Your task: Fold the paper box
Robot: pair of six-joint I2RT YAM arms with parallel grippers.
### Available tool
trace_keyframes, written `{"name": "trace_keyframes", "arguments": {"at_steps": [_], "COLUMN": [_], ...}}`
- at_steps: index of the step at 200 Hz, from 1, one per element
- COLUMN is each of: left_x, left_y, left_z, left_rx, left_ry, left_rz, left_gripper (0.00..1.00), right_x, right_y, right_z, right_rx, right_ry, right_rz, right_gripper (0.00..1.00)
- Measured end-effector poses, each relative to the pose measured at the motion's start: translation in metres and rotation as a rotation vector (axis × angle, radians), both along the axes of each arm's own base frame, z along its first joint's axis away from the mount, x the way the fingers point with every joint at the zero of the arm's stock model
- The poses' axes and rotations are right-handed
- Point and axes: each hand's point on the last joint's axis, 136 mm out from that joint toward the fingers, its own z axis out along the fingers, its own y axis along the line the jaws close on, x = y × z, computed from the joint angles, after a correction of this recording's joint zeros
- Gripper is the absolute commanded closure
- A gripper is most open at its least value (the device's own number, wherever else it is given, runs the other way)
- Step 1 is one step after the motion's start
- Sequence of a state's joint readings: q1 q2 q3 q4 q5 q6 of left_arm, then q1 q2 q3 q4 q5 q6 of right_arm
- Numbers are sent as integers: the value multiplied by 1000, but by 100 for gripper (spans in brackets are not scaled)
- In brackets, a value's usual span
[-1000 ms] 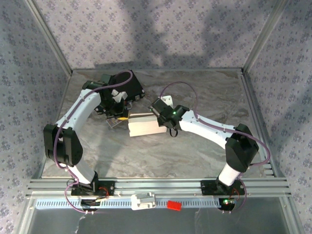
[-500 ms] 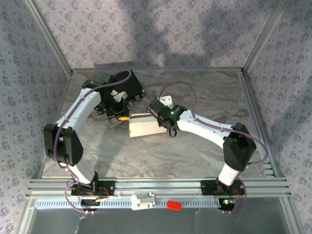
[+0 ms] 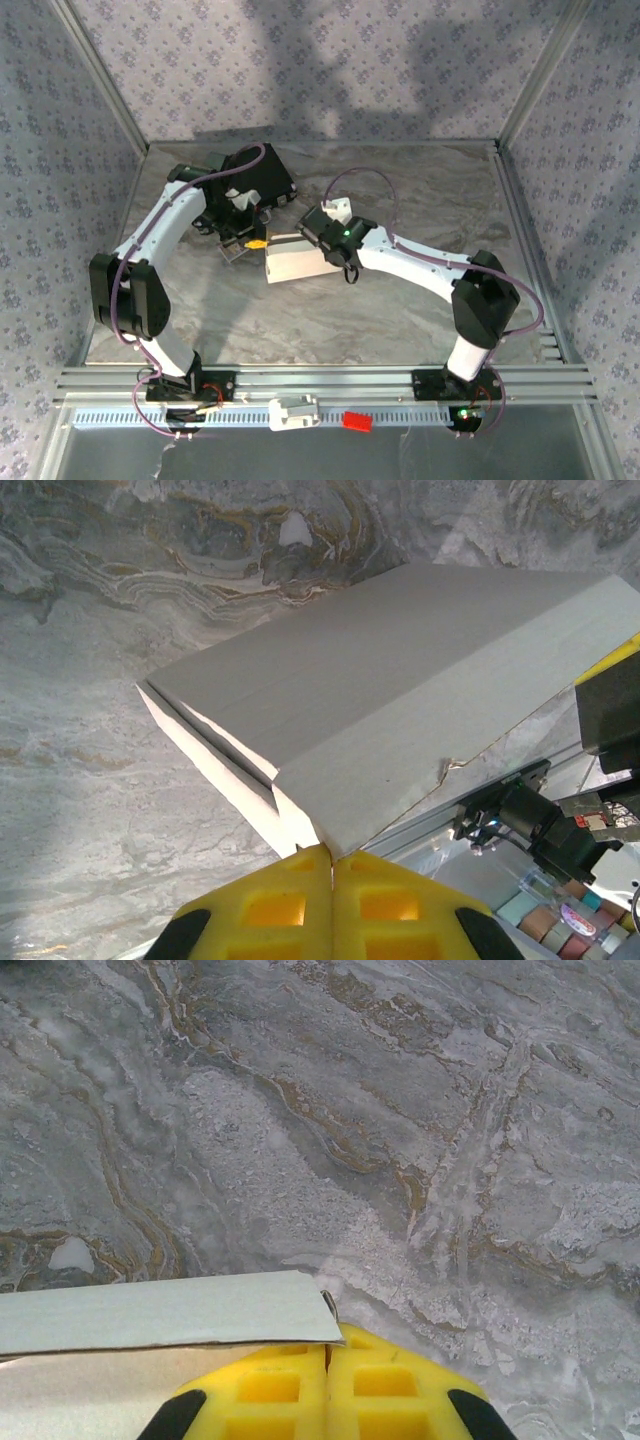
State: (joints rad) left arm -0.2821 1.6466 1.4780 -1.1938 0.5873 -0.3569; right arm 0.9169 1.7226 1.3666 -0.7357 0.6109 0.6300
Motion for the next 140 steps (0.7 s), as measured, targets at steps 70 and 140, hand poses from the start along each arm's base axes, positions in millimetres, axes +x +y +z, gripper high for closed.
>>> {"name": "trace_keyframes", "arguments": {"at_steps": [70, 140], "left_x": [-6, -16], "left_y": [3, 7], "left_z": [-4, -19], "left_rx": [17, 44], "left_ry": [29, 65], "left_rz": [4, 69], "left_gripper": [100, 100], "right_x": [2, 1], "right_y": [2, 9], "right_z": [0, 1], "right_rx": [0, 30], "right_ry": [0, 4], "right_rz": [-8, 4], "right_gripper": [100, 100]}}
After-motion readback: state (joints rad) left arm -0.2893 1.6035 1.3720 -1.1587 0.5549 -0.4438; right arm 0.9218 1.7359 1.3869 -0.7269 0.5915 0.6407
